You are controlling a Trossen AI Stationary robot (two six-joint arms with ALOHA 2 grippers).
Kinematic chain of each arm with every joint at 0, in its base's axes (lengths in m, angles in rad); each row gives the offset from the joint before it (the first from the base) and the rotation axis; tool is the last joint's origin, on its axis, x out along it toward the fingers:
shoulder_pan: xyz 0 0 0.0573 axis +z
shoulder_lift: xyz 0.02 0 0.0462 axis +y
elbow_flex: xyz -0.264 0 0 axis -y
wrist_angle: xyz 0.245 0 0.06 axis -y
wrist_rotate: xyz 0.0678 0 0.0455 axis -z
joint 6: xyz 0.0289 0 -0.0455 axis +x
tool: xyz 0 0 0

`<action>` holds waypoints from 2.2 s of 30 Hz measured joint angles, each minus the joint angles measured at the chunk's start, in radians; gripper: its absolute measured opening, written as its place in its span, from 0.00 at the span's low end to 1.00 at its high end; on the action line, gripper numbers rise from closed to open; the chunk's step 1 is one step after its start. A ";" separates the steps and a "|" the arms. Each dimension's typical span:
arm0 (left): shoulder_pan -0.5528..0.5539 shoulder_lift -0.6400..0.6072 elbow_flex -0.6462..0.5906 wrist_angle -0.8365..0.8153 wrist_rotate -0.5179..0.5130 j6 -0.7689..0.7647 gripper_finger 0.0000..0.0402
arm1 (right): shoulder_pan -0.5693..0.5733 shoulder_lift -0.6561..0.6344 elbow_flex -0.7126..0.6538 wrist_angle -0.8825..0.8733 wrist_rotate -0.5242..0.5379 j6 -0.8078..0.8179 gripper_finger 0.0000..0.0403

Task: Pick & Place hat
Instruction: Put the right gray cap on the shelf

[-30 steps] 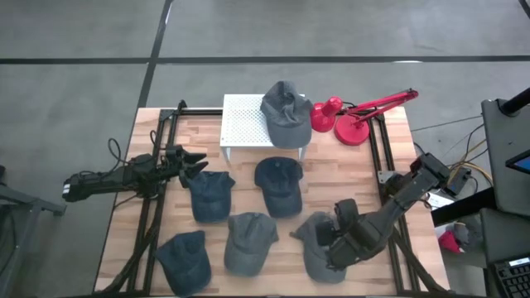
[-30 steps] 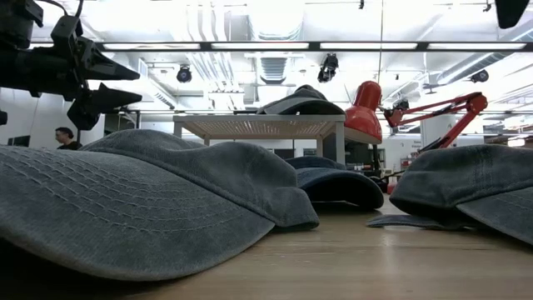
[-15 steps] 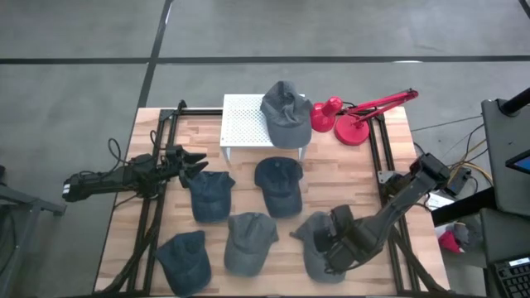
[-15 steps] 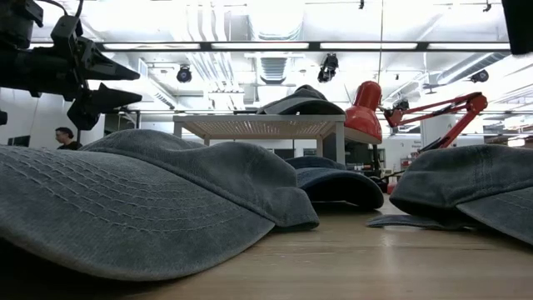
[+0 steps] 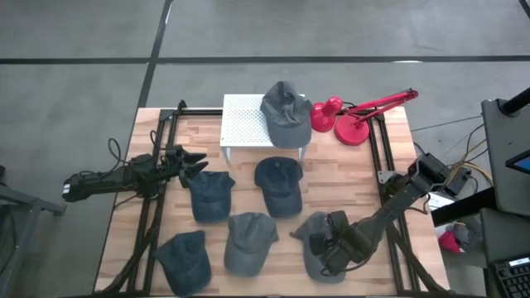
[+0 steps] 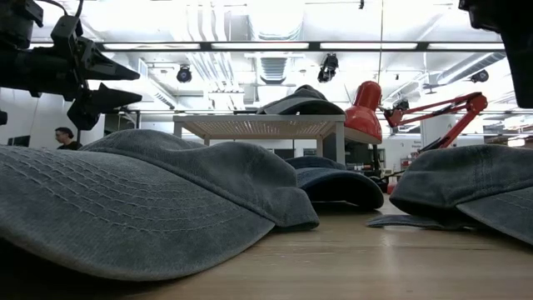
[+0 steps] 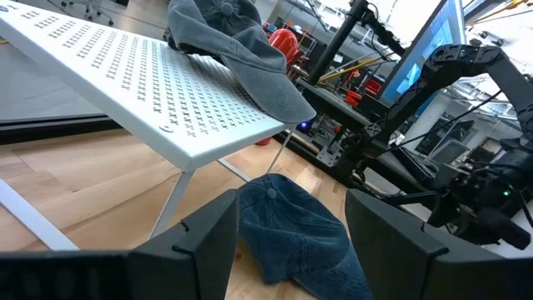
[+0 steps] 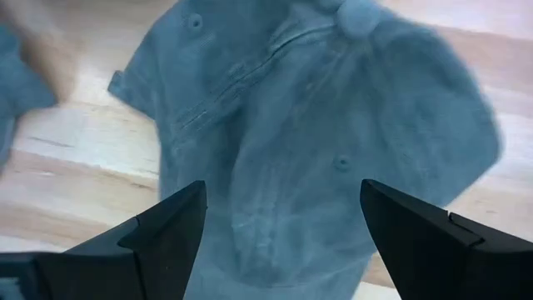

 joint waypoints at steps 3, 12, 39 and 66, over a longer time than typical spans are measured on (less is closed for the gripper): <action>0.000 0.000 0.000 0.000 0.000 0.000 0.55 | -0.002 0.001 -0.008 0.005 -0.015 0.003 0.78; 0.000 0.000 0.000 0.000 0.000 0.000 0.55 | -0.016 0.004 -0.070 0.070 -0.022 0.020 0.78; 0.000 0.000 0.000 0.000 0.000 0.000 0.55 | -0.056 0.003 -0.291 0.384 -0.098 -0.008 0.57; 0.000 0.000 0.000 0.000 0.000 0.000 0.55 | -0.056 -0.043 -0.188 0.222 -0.092 -0.036 0.03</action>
